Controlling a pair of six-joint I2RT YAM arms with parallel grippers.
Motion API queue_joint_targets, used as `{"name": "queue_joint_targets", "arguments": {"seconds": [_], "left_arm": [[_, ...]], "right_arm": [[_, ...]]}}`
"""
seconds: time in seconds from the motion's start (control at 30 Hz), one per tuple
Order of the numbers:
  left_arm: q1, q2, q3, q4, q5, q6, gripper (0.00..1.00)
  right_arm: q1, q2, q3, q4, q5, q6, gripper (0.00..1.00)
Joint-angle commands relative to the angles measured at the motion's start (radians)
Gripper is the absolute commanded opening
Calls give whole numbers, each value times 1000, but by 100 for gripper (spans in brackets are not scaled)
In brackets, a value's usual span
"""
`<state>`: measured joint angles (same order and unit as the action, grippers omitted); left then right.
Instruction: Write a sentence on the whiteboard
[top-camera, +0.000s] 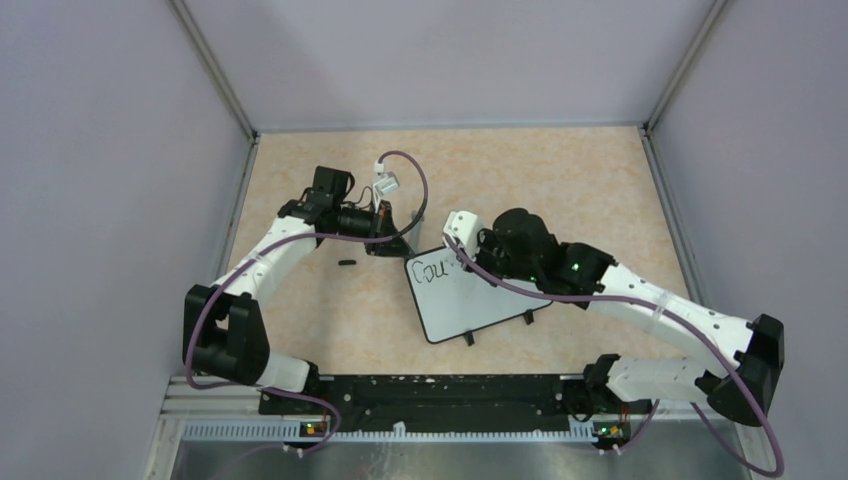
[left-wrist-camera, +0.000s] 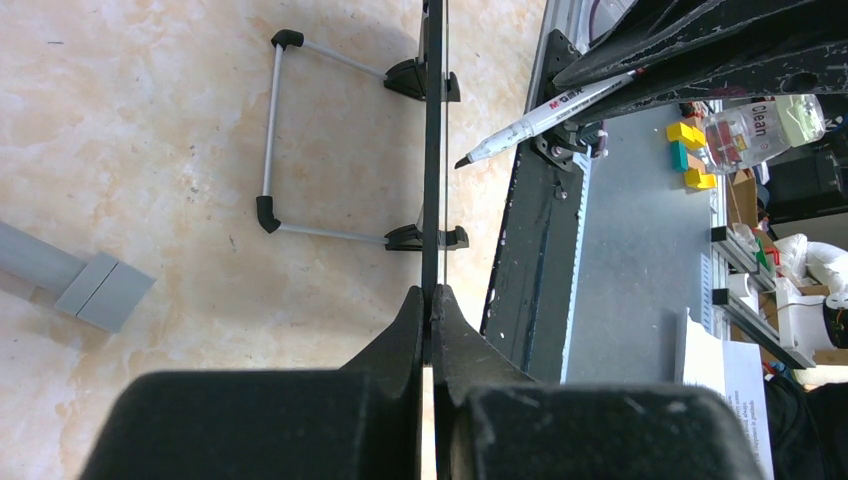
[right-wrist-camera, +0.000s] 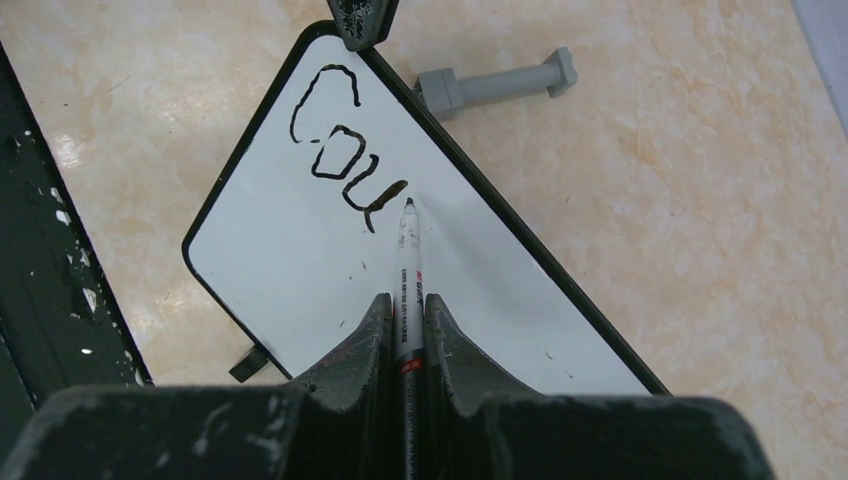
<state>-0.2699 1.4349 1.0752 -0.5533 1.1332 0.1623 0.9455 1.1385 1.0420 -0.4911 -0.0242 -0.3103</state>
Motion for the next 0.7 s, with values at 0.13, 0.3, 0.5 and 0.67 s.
{"name": "queue_joint_targets", "arguments": {"seconds": [0.13, 0.3, 0.5, 0.67], "left_arm": [[-8, -25, -17, -23, 15, 6, 0], [-9, -29, -20, -22, 13, 8, 0], [-9, -29, -21, -22, 11, 8, 0], [-9, -25, -20, -22, 9, 5, 0]], "right_arm": [[-11, 32, 49, 52, -11, 2, 0], [-11, 44, 46, 61, 7, -1, 0], [-11, 33, 25, 53, 50, 0, 0], [-11, 11, 4, 36, 56, -2, 0]]}}
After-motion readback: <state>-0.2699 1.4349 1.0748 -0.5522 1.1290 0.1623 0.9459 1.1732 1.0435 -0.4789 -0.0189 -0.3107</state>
